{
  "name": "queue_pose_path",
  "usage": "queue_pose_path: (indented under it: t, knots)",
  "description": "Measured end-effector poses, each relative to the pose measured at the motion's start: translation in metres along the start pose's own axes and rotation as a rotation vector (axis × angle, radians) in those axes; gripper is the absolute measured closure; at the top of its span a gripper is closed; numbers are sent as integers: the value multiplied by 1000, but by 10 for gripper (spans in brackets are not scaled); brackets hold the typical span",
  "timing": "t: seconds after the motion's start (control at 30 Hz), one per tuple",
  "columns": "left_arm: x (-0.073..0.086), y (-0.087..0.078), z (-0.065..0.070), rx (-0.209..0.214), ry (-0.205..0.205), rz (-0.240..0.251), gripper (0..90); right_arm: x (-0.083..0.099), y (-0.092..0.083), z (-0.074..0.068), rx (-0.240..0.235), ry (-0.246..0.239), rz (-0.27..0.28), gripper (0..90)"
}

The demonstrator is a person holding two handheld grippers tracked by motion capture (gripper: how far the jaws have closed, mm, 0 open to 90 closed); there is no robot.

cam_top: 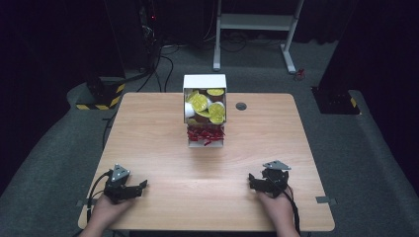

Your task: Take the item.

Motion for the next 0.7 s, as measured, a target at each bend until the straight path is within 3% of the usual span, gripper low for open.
queue_pose_path:
  t: [0.7]
  knots:
    - [0,0,0,11,12,-1,176,1,-1,1,-5,-9,10,127]
Point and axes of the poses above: each handheld gripper's, and its own axes: y roughly forward along the jaws, x roughly out of its underside, z roughly to its right, the point moved 1 cm from there along y, roughly forward along the jaws, and after that the axes turned 2 degrees about x, right-handed, at the moved point
